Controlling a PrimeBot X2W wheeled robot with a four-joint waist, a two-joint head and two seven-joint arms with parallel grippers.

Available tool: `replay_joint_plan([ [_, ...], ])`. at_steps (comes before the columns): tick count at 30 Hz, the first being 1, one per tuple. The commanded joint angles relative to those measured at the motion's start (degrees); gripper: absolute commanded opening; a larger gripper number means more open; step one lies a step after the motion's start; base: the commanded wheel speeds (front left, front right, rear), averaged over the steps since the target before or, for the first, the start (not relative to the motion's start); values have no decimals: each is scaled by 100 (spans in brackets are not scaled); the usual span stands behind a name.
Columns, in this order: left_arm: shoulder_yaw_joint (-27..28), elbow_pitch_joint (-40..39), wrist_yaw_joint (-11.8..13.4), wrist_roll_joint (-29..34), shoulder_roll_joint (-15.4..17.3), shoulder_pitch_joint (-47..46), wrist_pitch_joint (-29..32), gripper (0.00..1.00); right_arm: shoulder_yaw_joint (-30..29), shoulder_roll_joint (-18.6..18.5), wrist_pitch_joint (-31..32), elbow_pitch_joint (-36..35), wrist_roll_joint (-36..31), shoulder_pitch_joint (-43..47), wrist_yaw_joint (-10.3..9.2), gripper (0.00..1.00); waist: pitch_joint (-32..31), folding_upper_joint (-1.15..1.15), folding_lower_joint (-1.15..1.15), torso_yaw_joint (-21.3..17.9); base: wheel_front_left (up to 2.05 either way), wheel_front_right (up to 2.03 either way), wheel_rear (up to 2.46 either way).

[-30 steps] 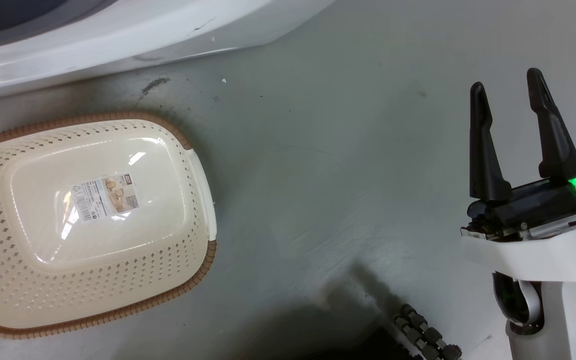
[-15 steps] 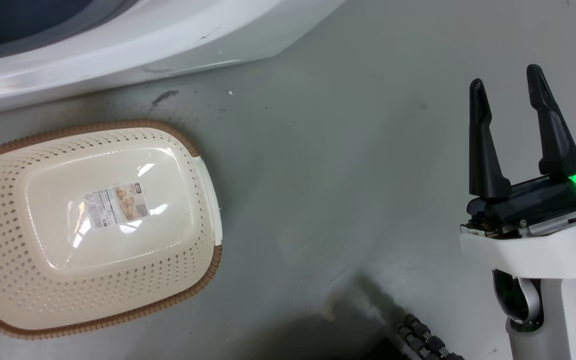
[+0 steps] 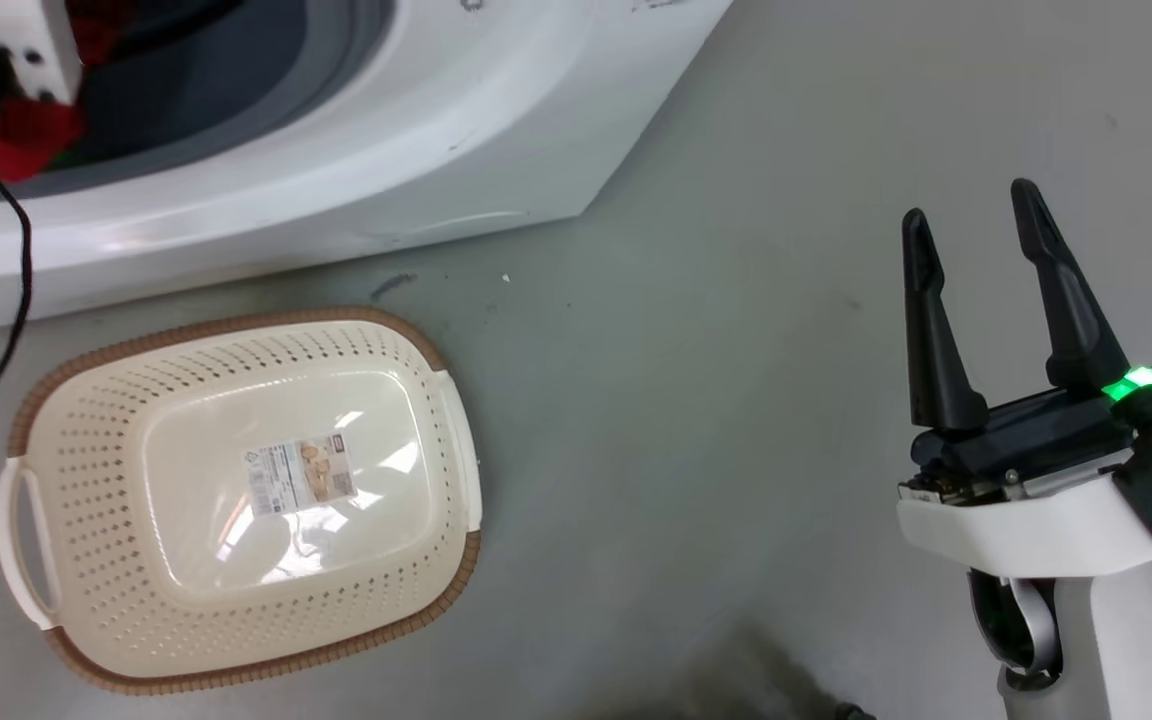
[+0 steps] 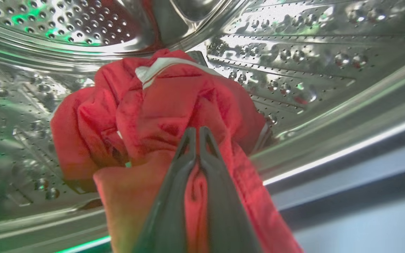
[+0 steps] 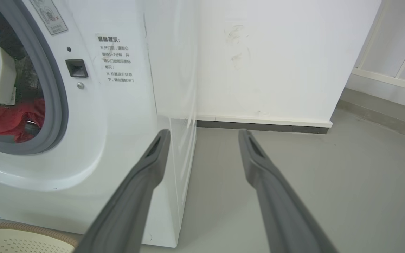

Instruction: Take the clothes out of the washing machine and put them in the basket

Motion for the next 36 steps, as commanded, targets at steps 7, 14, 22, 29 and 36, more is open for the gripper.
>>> replay_joint_plan([
  [7,-30,31,3,-194,-220,911,-1002,0,3,-1,-12,97,-133,309,-4,100,-778,0,0,207,0,0,0],
  [14,-44,60,82,-275,-460,1772,-1844,0,60,-1,-12,224,-253,601,-4,100,-1396,0,0,356,0,0,0],
  [22,-21,-367,359,-262,-589,2702,-2232,0,21,-1,-12,343,-363,1042,-4,100,-2133,0,0,553,0,0,0],
  [29,49,-1149,660,-195,-598,3613,-2268,0,27,-1,-12,443,-422,1387,-4,100,-2674,0,0,693,0,0,0],
  [36,53,-2167,1004,-142,-536,4672,-2272,0,51,-1,-11,509,-421,1642,-4,100,-3072,0,0,778,0,0,0],
])
